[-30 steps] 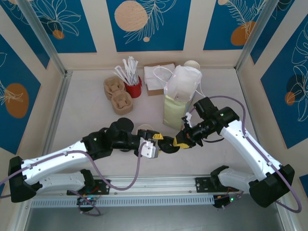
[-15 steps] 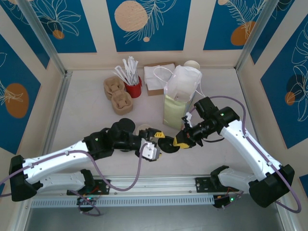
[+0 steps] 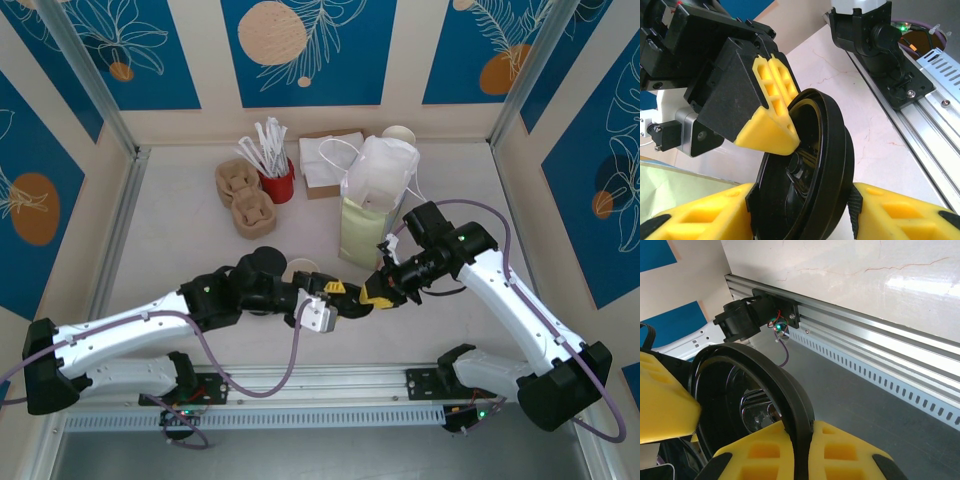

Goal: Pack the takeout coffee

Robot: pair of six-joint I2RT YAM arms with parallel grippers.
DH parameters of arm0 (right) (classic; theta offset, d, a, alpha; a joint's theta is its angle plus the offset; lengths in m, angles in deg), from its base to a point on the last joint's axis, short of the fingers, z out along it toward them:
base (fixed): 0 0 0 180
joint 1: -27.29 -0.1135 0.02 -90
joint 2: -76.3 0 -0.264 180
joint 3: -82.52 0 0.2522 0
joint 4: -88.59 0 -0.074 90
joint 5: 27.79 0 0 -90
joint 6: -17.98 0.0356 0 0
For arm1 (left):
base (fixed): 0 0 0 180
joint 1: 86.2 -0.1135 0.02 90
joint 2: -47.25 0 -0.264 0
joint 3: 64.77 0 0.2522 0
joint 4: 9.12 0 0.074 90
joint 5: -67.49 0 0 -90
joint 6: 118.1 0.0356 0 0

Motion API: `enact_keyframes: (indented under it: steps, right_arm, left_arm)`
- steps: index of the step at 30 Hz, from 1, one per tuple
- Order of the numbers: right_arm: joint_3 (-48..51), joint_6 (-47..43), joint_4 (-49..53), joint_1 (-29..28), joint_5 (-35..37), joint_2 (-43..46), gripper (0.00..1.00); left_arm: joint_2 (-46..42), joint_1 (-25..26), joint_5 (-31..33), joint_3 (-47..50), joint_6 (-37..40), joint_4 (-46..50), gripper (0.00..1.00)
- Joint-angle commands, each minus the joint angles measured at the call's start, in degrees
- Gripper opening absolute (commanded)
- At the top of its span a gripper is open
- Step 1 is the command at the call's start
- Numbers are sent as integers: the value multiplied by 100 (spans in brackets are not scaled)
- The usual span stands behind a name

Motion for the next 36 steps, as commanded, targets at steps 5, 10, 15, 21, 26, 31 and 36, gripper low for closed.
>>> enact_keyframes:
  steps: [5, 10, 15, 21, 26, 31, 36]
  right_arm:
    - [50, -115, 137, 80, -80, -62, 0]
    - [41, -142, 171, 80, -42, -79, 0]
    - [24, -133, 206, 80, -49, -35, 0]
    - [6, -142, 268, 71, -88, -22, 0]
    - [-20, -118, 275, 63, -103, 15, 0]
    - [-36, -103, 278, 53, -110, 32, 0]
    - [-143, -195, 255, 58, 59, 136, 22]
  left_arm:
    - [-309, 65, -74, -70, -11, -92, 50]
    - [-263, 68, -13, -138, 17, 33, 39]
    - [-158, 70, 50, -221, 71, 121, 35]
    - [-7, 66, 205, -355, 177, 235, 30]
    - [98, 73, 455, -407, 226, 237, 25]
    - [242, 66, 751, -568, 93, 308, 15]
    - [319, 34, 801, -734, -264, 423, 13]
